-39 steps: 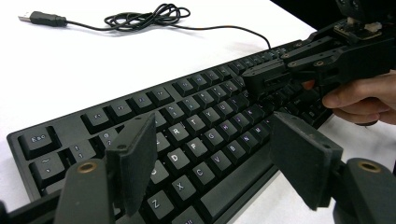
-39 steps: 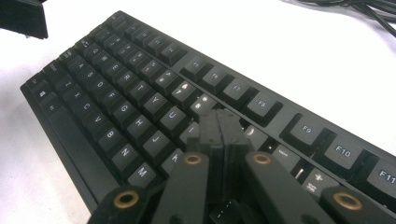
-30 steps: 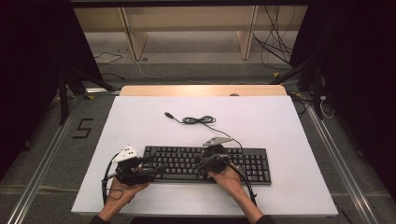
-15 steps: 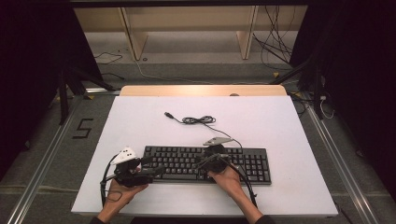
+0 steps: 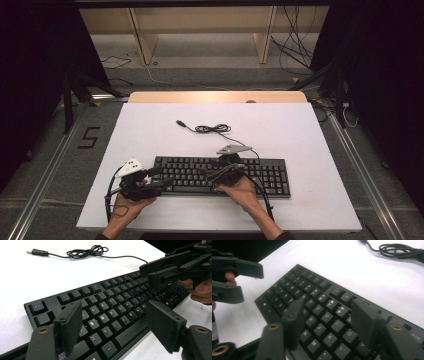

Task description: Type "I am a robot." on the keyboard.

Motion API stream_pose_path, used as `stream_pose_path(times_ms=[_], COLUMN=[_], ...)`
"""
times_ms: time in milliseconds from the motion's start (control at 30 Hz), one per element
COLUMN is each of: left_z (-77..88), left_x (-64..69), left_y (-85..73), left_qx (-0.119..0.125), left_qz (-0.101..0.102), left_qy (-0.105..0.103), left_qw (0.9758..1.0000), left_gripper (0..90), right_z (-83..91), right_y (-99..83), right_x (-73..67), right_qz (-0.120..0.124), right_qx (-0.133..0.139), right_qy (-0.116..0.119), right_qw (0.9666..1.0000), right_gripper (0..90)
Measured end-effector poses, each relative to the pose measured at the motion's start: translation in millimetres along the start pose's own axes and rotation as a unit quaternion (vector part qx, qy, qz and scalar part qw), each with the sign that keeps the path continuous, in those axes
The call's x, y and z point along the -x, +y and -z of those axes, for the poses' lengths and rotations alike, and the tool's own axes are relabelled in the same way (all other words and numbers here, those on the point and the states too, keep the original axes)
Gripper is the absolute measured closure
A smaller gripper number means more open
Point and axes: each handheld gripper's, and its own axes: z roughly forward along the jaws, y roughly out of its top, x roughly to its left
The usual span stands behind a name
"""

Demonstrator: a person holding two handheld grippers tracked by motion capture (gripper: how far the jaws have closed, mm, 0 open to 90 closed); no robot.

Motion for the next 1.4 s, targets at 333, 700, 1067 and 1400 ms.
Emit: stream_pose_path(times_ms=[333,700,1067,1400], left_z=[3.9,5.8,6.9,7.7], left_x=[-1.8,-1.8,-2.0,-1.5], left_y=[-0.4,-1.6,-2.6,-3.7], left_qx=[0.004,0.005,0.006,0.003], left_qz=[0.001,0.002,0.003,0.001], left_qy=[0.001,0.0,0.0,0.001], left_qw=[1.0,1.0,1.0,1.0], left_gripper=[28.3,28.2,28.3,28.3], right_z=[-4.5,-9.3,-19.6,-29.3], right_y=[0.7,-0.7,-3.4,-7.3], right_x=[-10.3,-19.6,-28.0,-32.6], right_qz=[0.006,0.028,0.044,0.052], right_qx=[0.0,-0.009,-0.023,-0.039], right_qy=[0.028,0.029,0.031,0.031], right_qw=[0.9996,0.9991,0.9983,0.9974], right_gripper=[40.1,68.3,85.9,90.0])
